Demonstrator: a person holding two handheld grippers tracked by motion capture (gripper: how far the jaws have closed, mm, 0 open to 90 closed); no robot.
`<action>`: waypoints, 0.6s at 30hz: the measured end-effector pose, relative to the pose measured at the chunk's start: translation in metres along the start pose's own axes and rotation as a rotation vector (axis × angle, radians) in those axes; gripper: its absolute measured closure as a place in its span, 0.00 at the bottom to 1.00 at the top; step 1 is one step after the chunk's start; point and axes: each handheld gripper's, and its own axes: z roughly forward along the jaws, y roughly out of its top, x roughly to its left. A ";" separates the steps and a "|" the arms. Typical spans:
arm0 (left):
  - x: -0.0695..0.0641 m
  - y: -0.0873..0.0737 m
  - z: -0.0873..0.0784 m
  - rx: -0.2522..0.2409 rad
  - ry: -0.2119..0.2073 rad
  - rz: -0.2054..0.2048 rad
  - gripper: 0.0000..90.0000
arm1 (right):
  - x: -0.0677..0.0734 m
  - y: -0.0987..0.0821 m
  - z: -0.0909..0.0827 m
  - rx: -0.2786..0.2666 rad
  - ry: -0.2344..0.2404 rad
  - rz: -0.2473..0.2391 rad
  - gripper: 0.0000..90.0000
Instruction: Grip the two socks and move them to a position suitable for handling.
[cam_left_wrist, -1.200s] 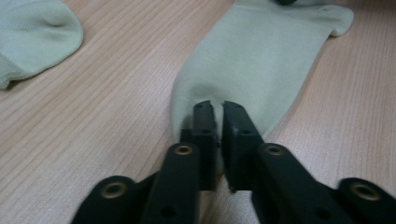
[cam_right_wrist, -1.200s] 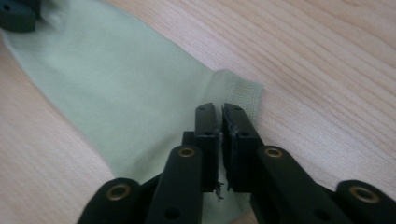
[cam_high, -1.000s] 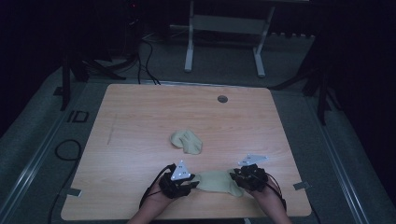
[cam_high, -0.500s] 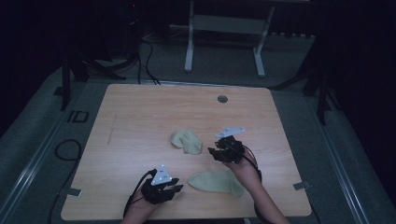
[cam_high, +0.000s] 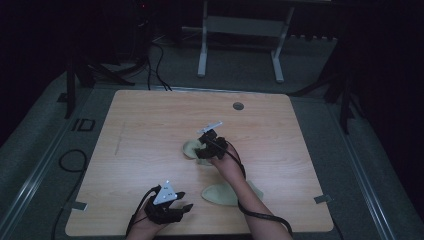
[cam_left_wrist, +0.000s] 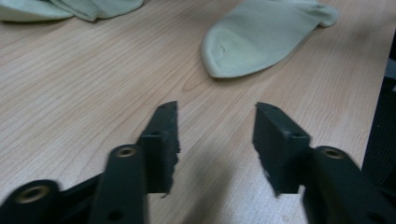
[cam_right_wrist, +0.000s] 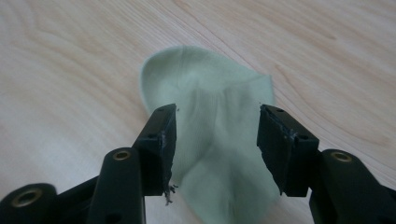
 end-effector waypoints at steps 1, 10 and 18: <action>0.000 0.000 0.000 -0.002 0.002 -0.001 0.48 | 0.000 0.001 0.004 0.006 0.003 0.004 0.50; 0.006 -0.003 -0.002 -0.016 0.003 -0.049 0.15 | 0.002 0.003 0.042 0.073 -0.050 0.002 0.53; 0.007 -0.004 -0.003 -0.005 0.031 -0.048 0.15 | 0.007 0.003 0.041 0.062 -0.104 -0.031 0.89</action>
